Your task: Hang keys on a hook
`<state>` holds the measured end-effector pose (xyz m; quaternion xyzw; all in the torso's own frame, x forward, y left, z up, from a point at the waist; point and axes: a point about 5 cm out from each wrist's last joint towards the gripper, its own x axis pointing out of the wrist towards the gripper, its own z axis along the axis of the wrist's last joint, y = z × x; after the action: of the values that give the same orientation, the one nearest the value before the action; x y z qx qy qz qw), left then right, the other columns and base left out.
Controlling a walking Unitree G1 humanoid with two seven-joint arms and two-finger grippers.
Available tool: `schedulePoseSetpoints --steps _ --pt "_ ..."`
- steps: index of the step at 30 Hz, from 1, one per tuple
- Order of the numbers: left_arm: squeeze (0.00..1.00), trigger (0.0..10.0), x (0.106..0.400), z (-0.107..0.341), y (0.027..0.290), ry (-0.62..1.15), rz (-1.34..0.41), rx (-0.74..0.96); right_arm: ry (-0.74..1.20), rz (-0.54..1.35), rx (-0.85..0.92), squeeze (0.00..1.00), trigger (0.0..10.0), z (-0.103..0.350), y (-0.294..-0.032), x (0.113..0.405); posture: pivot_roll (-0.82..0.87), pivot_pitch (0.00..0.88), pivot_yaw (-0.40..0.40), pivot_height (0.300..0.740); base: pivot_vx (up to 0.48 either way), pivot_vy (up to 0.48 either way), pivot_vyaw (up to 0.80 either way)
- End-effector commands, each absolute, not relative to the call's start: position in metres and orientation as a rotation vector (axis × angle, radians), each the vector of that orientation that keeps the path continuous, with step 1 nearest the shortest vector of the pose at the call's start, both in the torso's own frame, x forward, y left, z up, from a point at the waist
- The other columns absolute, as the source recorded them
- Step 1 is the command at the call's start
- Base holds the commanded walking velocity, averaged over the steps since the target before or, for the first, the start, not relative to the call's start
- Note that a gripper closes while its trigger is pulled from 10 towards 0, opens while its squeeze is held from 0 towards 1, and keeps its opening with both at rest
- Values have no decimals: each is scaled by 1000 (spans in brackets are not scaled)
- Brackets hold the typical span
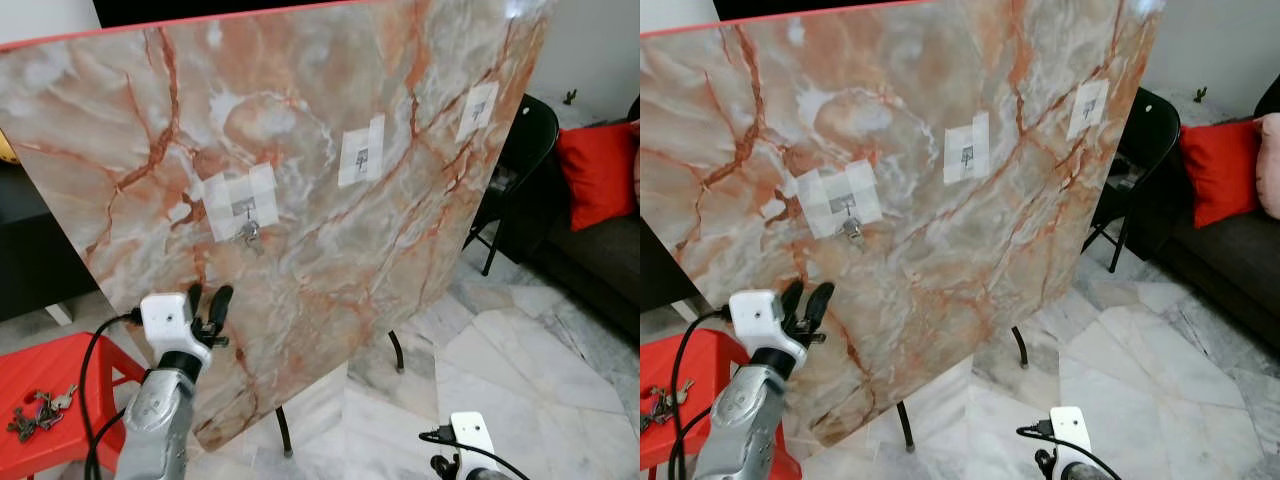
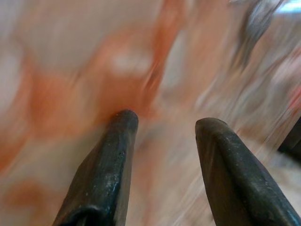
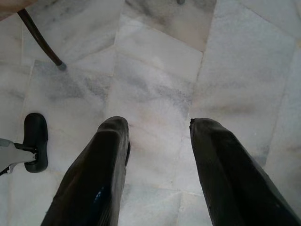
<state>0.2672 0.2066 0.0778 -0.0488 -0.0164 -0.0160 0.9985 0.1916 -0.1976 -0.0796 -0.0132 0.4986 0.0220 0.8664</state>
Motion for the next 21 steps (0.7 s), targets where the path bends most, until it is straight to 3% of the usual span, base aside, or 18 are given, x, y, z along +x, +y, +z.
schedulePoseSetpoints --steps 1,8,11,17,21 --pt "0 10000 255 49 223 103 27 -61 1047 46 -40 0 10000 -79 -199 192 95 0 -77 740 0 0 0" --pt "0 10000 220 -26 243 516 97 42 1046 45 -40 0 10000 -79 -198 192 92 0 -75 740 0 0 0" --pt "0 10000 207 -44 243 636 126 10 1045 41 -38 0 10000 -79 -198 193 90 0 -75 740 0 0 0" --pt "0 10000 185 -67 236 807 152 8 1044 38 -35 0 10000 -79 -198 193 94 0 -70 740 0 0 0" --pt "0 10000 181 -73 230 832 146 -7 1043 33 -32 0 10000 -79 -198 192 90 0 -64 740 0 0 0"
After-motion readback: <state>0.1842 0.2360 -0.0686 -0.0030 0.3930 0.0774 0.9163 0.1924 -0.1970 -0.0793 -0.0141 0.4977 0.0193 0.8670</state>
